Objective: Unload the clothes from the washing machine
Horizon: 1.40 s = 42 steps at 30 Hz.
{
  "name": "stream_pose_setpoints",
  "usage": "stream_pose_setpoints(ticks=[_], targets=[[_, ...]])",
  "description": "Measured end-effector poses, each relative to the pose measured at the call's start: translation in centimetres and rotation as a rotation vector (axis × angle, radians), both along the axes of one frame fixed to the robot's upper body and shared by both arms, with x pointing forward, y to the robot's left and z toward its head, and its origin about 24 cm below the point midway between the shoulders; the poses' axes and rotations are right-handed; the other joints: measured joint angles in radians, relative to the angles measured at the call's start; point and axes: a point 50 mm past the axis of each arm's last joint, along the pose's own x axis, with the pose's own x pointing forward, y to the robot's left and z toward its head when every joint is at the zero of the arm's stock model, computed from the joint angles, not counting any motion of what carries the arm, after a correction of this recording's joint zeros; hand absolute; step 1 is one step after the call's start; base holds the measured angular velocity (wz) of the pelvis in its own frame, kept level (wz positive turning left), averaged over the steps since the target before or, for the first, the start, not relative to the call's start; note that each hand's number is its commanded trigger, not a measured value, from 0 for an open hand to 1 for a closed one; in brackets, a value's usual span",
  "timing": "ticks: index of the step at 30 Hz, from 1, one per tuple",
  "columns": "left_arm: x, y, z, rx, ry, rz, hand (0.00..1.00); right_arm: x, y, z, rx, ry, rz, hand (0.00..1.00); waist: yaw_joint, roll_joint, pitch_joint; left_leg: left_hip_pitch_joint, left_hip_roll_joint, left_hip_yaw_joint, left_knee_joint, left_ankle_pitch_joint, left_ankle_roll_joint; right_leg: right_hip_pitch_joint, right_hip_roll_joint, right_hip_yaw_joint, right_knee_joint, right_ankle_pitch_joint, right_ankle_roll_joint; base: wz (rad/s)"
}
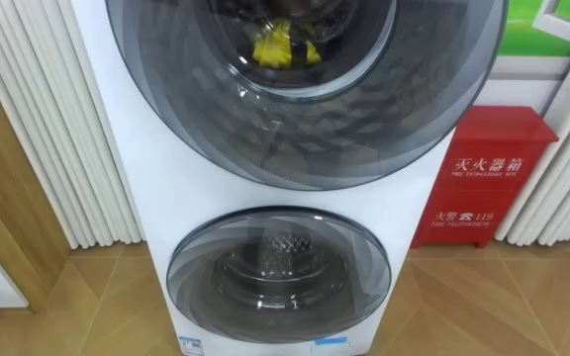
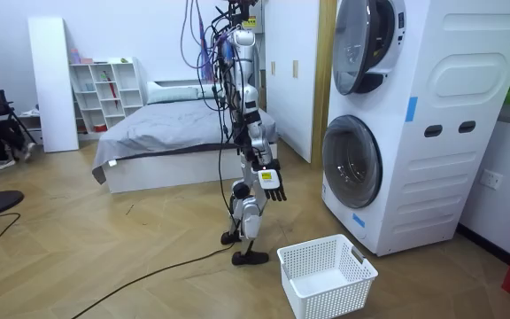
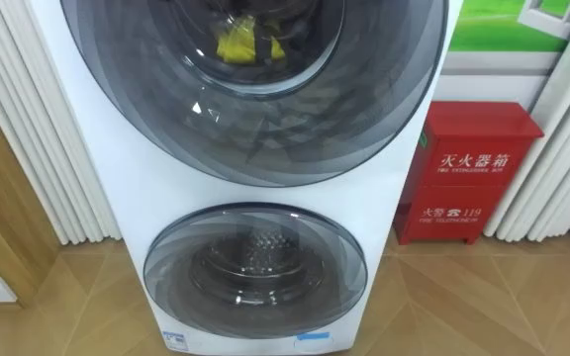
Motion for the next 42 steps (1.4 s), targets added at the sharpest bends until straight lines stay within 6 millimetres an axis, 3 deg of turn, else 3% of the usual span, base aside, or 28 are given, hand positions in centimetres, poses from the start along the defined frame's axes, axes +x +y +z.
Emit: stream_pose_setpoints(ticks=[11,18,22,24,26,28,29,31,34,36,38,42], targets=[[-0.1,-0.1,-0.1,-0.027,-0.014,0.090,0.00,-0.2,-0.1,-0.1,-0.008,0.033,0.034,0.00,0.000,-0.006,0.0006,0.000,-0.002,-0.002,-0.001,0.000,0.000,0.004,0.000,-0.002,-0.012,0.000,0.000,0.00],[-0.3,-0.5,-0.2,-0.107,-0.046,0.242,0.00,-0.1,-0.1,-0.1,-0.012,0.028,0.032,0.00,0.001,-0.002,-0.0006,0.000,-0.002,0.000,-0.001,0.000,0.000,0.004,-0.001,-0.004,-0.020,0.000,0.000,-0.01],[-0.1,-0.5,-0.3,-0.150,-0.071,0.298,0.00,1.7,-0.6,0.3,-0.052,-0.021,0.012,0.00,0.003,-0.002,-0.0019,0.002,-0.001,0.003,-0.001,0.000,0.000,0.008,-0.001,-0.002,-0.015,0.000,0.000,-0.04],[-0.3,-0.2,-0.2,-0.150,-0.081,0.328,0.00,4.0,-1.1,1.0,-0.086,-0.109,0.014,0.00,-0.002,-0.006,0.0063,0.006,0.000,0.004,-0.001,0.000,0.000,0.009,-0.001,-0.002,-0.008,0.000,0.000,-0.08],[-0.2,0.1,-0.1,-0.152,-0.108,0.351,0.00,7.4,-1.9,2.6,-0.144,-0.247,0.010,0.00,-0.001,-0.003,0.0044,0.005,0.000,0.004,0.000,0.000,0.000,0.006,0.000,0.001,0.000,0.000,0.000,-0.06],[0.0,0.7,0.0,-0.142,-0.132,0.368,0.00,13.3,-2.6,6.2,-0.224,-0.493,0.029,0.00,0.001,-0.015,0.0076,0.004,0.001,0.017,0.004,0.000,0.000,-0.007,0.000,0.010,0.002,0.002,-0.002,-0.07],[0.0,0.9,0.1,-0.138,-0.136,0.370,0.00,14.6,-2.7,7.4,-0.241,-0.557,0.032,0.00,0.001,-0.013,0.0054,0.002,0.000,0.017,0.008,0.000,0.000,-0.008,0.000,0.010,0.001,0.003,-0.003,0.00],[-0.2,1.6,0.3,-0.118,-0.137,0.378,0.00,18.4,-3.0,12.5,-0.322,-0.800,0.062,0.00,0.005,-0.023,0.0030,0.000,0.001,0.018,0.009,0.000,0.000,-0.007,0.001,0.009,0.001,0.003,-0.003,0.09],[-1.2,2.4,0.5,-0.090,-0.114,0.378,0.00,20.9,-3.8,17.5,-0.418,-0.998,0.071,0.00,0.016,-0.043,-0.0010,-0.005,0.001,0.019,0.010,0.000,0.000,-0.008,0.001,0.009,0.000,0.003,-0.003,0.03],[-1.7,2.3,0.5,-0.087,-0.094,0.370,0.00,21.8,-4.3,19.7,-0.486,-1.070,0.044,0.00,0.024,-0.049,-0.0046,-0.015,0.001,0.018,0.011,0.000,0.000,-0.011,0.001,0.009,0.001,0.005,-0.002,0.00],[-2.1,2.3,0.5,-0.086,-0.079,0.364,0.00,22.3,-4.7,21.1,-0.529,-1.110,0.018,0.00,0.026,-0.055,-0.0094,-0.015,0.001,0.015,0.011,0.000,0.000,-0.011,0.000,0.007,0.004,0.007,-0.001,0.00],[-2.5,2.3,0.6,-0.079,-0.056,0.320,0.00,23.8,-4.4,24.0,-0.558,-1.216,-0.002,0.00,0.030,-0.052,-0.0081,-0.015,0.000,0.011,0.011,0.000,0.000,-0.011,-0.002,0.004,0.004,0.007,0.001,0.00]])
